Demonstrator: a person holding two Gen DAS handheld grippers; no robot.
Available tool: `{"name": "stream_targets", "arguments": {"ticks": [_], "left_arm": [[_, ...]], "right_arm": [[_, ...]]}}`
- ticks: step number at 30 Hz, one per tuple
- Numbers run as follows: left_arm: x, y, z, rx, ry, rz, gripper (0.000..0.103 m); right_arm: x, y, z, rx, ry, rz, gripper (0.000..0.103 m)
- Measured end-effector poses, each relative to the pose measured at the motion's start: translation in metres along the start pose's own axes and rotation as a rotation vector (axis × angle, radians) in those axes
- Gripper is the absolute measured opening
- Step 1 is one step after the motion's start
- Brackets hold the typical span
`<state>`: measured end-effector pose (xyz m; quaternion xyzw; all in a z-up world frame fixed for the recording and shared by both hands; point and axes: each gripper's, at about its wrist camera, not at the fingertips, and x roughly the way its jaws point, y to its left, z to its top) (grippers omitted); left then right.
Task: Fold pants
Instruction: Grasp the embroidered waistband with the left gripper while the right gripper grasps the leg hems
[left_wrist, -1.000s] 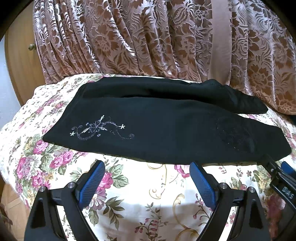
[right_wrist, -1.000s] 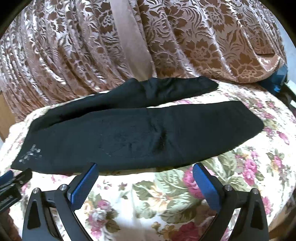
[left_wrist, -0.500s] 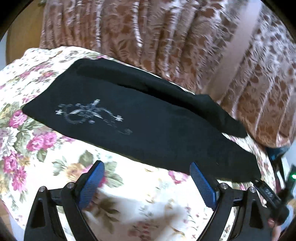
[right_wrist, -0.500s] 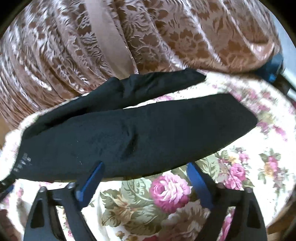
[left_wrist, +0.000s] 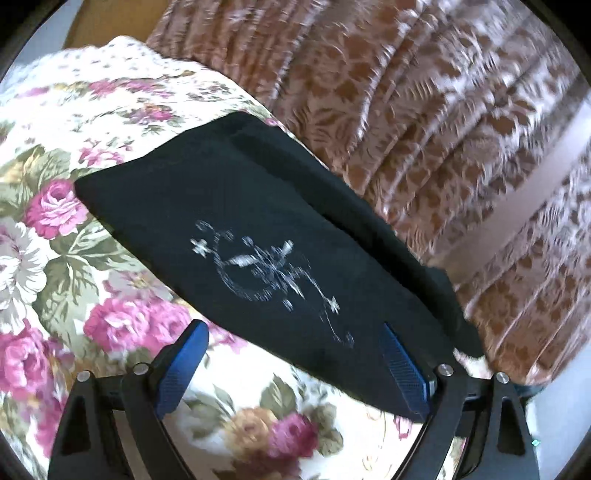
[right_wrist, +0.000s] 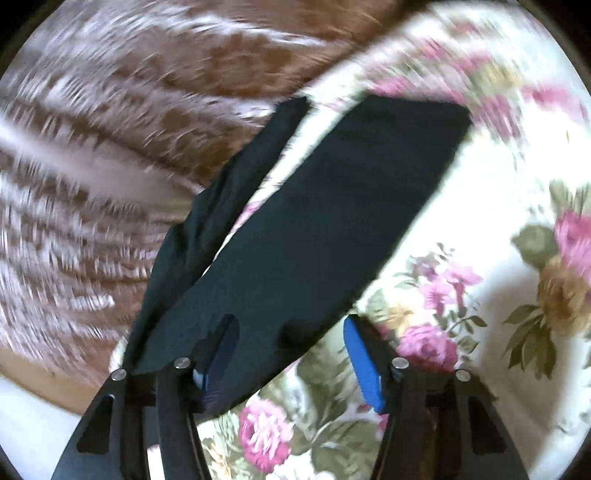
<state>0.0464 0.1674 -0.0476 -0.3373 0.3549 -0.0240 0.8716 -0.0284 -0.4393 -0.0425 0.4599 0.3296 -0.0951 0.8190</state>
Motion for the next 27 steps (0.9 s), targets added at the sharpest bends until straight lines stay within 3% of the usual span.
{"name": "stream_targets", "arguments": {"ticks": [1, 4, 9, 17, 22, 27], "left_arm": [[0.001, 0.005, 0.003, -0.01, -0.011, -0.009, 0.092], [0.009, 0.012, 0.008, -0.019, -0.009, -0.015, 0.092], [0.015, 0.03, 0.02, -0.087, -0.045, -0.043, 0.093], [0.028, 0.034, 0.028, -0.092, -0.035, -0.003, 0.099], [0.037, 0.019, 0.026, -0.009, 0.001, 0.073, 0.102], [0.035, 0.029, 0.036, -0.097, -0.035, 0.008, 0.102]], "right_arm": [[0.002, -0.006, 0.003, 0.031, 0.001, 0.008, 0.042], [0.01, -0.023, 0.01, 0.104, -0.01, 0.032, 0.027], [0.026, -0.023, 0.024, 0.14, -0.015, 0.051, 0.026], [0.035, -0.022, 0.028, 0.078, -0.033, 0.036, 0.022], [0.033, -0.023, 0.026, 0.045, -0.039, 0.056, 0.022], [0.034, -0.027, 0.026, 0.047, -0.048, 0.068, 0.016]]}}
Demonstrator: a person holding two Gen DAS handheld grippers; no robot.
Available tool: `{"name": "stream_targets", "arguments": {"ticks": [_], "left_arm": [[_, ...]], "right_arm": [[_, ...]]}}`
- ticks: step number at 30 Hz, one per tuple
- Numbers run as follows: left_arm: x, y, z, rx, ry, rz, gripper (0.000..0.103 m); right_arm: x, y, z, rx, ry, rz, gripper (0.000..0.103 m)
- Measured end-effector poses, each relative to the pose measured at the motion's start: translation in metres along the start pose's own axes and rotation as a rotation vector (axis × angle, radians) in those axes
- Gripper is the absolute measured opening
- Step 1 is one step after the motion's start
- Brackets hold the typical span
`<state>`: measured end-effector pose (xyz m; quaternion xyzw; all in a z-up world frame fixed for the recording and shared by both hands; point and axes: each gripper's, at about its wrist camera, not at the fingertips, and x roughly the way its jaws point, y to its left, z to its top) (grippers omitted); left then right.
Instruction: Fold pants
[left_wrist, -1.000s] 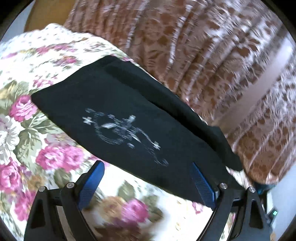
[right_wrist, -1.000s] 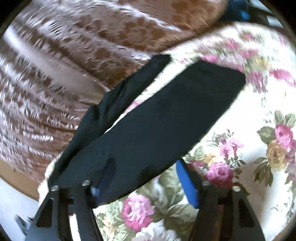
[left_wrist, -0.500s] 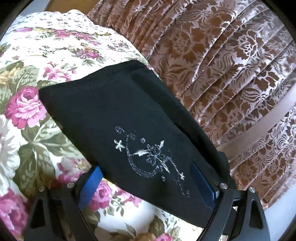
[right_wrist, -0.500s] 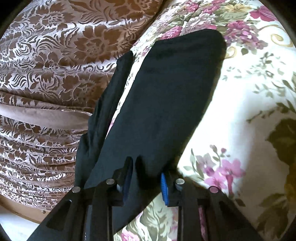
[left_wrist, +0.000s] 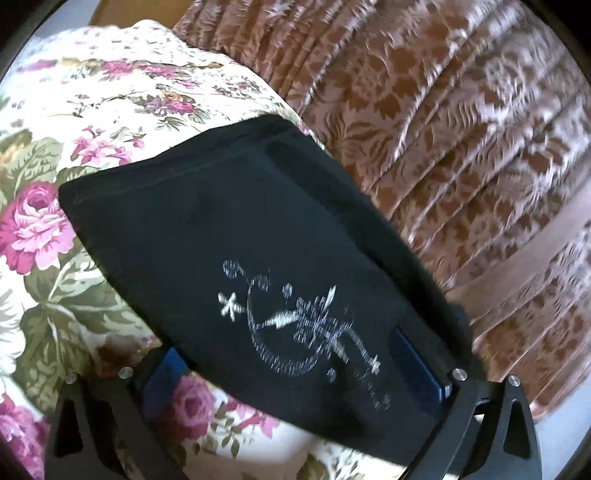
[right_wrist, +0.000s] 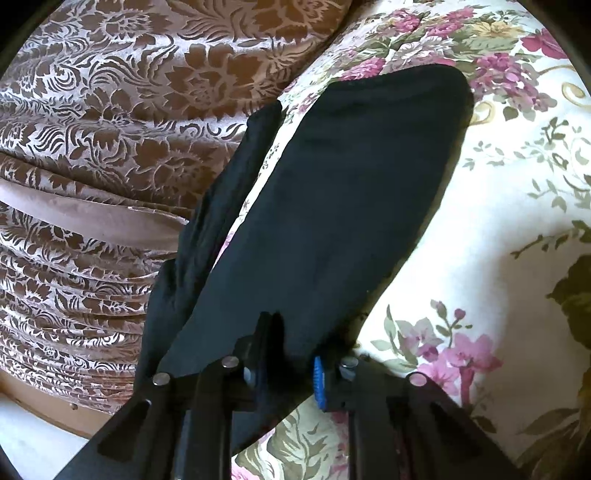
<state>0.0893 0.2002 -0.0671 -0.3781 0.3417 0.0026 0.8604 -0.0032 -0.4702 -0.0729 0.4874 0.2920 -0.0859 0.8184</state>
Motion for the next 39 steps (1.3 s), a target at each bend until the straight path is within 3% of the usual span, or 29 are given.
{"name": "stream_targets", "arguments": {"ticks": [3, 4, 5, 6, 7, 8, 11, 15, 21, 31, 34, 39], "left_arm": [[0.004, -0.001, 0.007, 0.009, -0.002, -0.019, 0.098], [0.006, -0.002, 0.008, 0.017, -0.003, -0.016, 0.089], [0.007, -0.002, 0.009, 0.022, -0.001, -0.013, 0.067], [0.011, 0.0, 0.011, 0.02, 0.007, -0.002, 0.053], [0.015, 0.005, 0.012, 0.009, 0.023, 0.025, 0.02], [0.019, 0.012, 0.014, -0.019, 0.045, 0.041, 0.01], [0.01, 0.021, 0.019, -0.075, 0.026, -0.01, 0.007], [-0.019, 0.003, 0.022, 0.031, -0.041, -0.028, 0.007], [-0.058, -0.009, 0.025, 0.085, -0.068, -0.077, 0.006], [-0.107, 0.019, -0.01, 0.13, -0.052, -0.055, 0.006], [-0.117, 0.026, -0.017, 0.103, -0.066, -0.065, 0.006], [-0.104, 0.027, -0.027, 0.17, -0.059, -0.008, 0.007]], "right_arm": [[0.002, 0.001, 0.0, -0.004, -0.003, -0.009, 0.013], [0.003, 0.001, 0.001, -0.005, -0.004, -0.011, 0.011], [0.003, 0.001, 0.001, -0.006, -0.004, -0.015, 0.011], [0.005, 0.001, 0.001, -0.007, -0.004, -0.02, 0.009], [0.005, 0.002, 0.001, -0.006, -0.005, -0.022, 0.008], [0.005, 0.002, 0.002, -0.007, -0.005, -0.025, 0.008], [0.002, 0.004, 0.002, -0.014, -0.015, -0.029, 0.007], [-0.012, 0.012, 0.002, -0.034, -0.065, -0.031, 0.007], [-0.035, 0.026, 0.002, -0.093, -0.077, -0.022, 0.007], [-0.071, 0.013, -0.013, -0.14, -0.02, -0.04, 0.007], [-0.081, 0.007, -0.02, -0.136, -0.014, -0.044, 0.007], [-0.077, -0.002, -0.03, -0.17, -0.003, -0.093, 0.009]]}}
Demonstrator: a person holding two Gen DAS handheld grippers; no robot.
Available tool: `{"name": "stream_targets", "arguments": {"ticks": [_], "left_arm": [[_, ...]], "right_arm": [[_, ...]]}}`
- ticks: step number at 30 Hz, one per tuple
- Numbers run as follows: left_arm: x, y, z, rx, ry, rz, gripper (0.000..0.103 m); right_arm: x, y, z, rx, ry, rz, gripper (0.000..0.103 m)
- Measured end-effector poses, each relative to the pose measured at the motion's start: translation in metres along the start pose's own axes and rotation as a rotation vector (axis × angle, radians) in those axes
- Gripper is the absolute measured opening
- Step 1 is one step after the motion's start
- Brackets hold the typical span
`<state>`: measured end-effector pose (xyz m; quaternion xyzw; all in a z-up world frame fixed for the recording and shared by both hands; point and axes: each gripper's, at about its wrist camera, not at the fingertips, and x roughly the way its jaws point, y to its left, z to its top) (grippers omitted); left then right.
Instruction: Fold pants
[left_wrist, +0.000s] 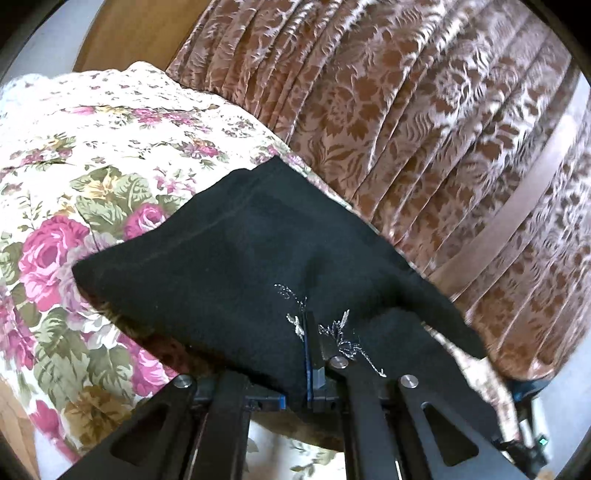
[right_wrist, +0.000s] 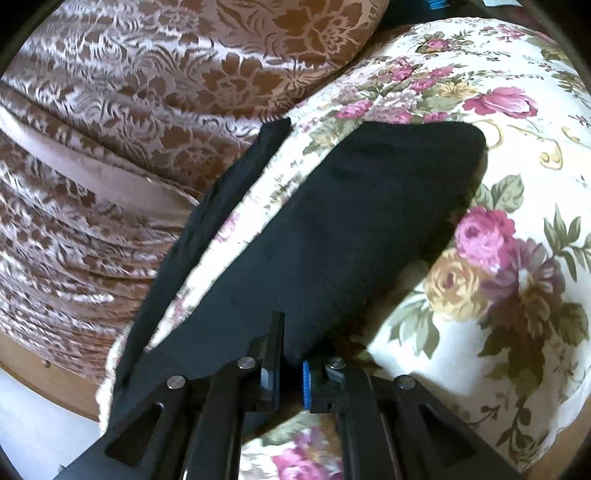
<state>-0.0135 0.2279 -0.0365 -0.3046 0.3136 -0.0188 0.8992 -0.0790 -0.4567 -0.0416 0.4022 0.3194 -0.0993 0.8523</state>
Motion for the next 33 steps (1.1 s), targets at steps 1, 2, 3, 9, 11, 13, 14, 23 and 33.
{"name": "stream_targets", "arguments": {"ticks": [1, 2, 3, 9, 11, 13, 14, 23, 33], "left_arm": [[0.002, -0.001, -0.002, 0.022, -0.003, 0.017, 0.007], [0.004, -0.002, -0.003, 0.035, -0.004, 0.031, 0.009], [0.005, -0.002, -0.004, 0.045, -0.012, 0.036, 0.011], [0.004, 0.014, 0.009, -0.039, -0.076, 0.017, 0.066], [0.006, 0.021, 0.017, -0.093, -0.083, 0.016, 0.066], [0.013, 0.029, 0.023, -0.128, -0.074, 0.054, 0.062], [0.016, 0.032, 0.025, -0.137, -0.068, 0.073, 0.04], [-0.001, 0.041, 0.035, -0.189, -0.059, 0.068, 0.006], [-0.026, 0.032, 0.034, -0.15, -0.06, 0.075, 0.006]], "right_arm": [[0.003, -0.001, -0.002, 0.002, 0.008, -0.011, 0.01], [0.005, -0.002, -0.003, 0.004, 0.01, -0.022, 0.01], [0.005, -0.001, -0.003, 0.001, 0.01, -0.025, 0.012], [-0.003, -0.007, 0.004, 0.04, 0.005, 0.013, 0.022], [-0.009, -0.017, 0.009, 0.081, -0.029, 0.011, 0.022], [-0.013, -0.029, 0.017, 0.116, -0.064, -0.012, 0.022], [-0.015, -0.034, 0.022, 0.127, -0.082, -0.036, 0.022], [-0.027, -0.025, 0.037, 0.097, -0.148, -0.126, 0.008], [-0.059, -0.015, 0.032, 0.032, -0.178, -0.149, 0.008]]}}
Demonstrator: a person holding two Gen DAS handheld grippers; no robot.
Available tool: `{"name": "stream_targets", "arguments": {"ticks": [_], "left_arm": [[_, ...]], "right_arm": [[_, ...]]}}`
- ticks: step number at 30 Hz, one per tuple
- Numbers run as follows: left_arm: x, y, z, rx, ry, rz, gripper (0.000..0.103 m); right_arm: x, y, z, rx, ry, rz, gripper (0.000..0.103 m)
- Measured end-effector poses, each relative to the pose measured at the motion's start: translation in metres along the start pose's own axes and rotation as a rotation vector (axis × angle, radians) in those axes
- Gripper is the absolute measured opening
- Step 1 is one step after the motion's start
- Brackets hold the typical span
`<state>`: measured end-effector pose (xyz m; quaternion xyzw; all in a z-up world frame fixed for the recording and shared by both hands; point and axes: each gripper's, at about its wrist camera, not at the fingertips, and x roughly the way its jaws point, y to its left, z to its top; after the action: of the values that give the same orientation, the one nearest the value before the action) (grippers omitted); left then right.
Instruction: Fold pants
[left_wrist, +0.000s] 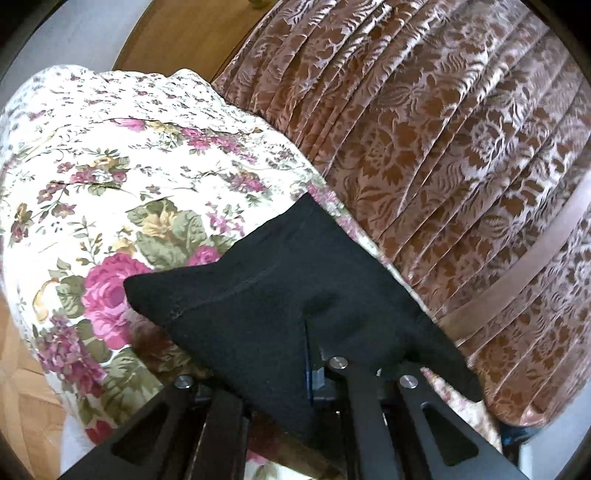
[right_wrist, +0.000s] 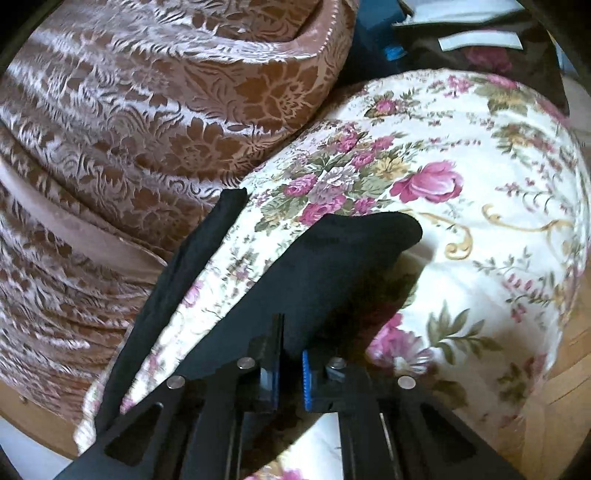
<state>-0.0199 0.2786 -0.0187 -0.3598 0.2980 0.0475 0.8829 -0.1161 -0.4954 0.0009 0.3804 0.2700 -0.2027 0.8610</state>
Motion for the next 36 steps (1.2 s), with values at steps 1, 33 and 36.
{"name": "stream_targets", "arguments": {"ticks": [1, 33, 36], "left_arm": [[0.003, 0.004, -0.003, -0.003, 0.011, 0.015, 0.006], [0.183, -0.163, -0.042, 0.451, 0.136, 0.122, 0.101], [0.184, -0.157, -0.042, 0.414, 0.134, 0.071, 0.103]], "right_arm": [[0.002, -0.001, -0.002, -0.012, 0.009, -0.016, 0.008], [0.119, 0.115, -0.001, -0.274, 0.264, -0.008, 0.038], [0.146, 0.128, 0.009, -0.304, 0.264, -0.018, 0.038]]}}
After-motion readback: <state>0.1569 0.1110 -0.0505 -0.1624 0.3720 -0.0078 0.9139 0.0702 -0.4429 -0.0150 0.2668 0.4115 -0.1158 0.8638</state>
